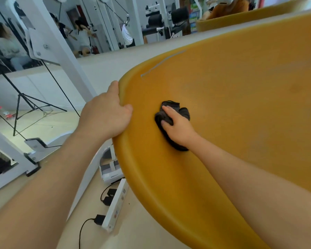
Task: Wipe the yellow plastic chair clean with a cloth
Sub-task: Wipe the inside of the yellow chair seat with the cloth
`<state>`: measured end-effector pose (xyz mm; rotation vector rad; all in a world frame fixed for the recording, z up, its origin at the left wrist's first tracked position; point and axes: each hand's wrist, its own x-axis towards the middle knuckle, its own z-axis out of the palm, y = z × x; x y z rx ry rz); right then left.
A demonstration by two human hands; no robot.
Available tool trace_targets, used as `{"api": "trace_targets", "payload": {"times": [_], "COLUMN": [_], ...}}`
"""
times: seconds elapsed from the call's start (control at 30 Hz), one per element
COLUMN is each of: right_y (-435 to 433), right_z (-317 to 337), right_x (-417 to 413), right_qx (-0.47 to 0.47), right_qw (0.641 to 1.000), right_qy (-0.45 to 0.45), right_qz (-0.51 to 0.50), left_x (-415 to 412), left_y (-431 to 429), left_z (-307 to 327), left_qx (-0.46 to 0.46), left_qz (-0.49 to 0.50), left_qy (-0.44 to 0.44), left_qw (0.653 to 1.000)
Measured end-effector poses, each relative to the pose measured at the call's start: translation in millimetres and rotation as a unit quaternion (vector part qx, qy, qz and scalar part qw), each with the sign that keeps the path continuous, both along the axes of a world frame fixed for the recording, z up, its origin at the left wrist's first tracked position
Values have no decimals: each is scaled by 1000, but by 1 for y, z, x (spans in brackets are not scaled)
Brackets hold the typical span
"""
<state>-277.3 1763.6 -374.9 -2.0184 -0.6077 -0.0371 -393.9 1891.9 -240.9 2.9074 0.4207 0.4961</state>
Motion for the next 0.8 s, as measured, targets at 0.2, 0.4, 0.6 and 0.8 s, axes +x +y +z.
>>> {"api": "trace_targets", "payload": {"times": [0.2,0.4,0.6,0.8], "right_y": [3,28,51,72], "right_z": [5,22,35,84], "right_x": [-49,5,-19,113], "right_qx": [38,108,146,118], "right_qw": [984,994,963,976], "right_qy": [-131,4,-200,-142], "right_qz": [119,1,109,-117], "left_x": [0,29,72,76], "left_y": [0,17,28,32], "left_z": [1,17,17,14], "left_qx": [28,132,20,78], "left_qz": [4,24,30,24], "left_qy": [-36,-52,-127,-130], "left_qw": [999,990,991,988]}}
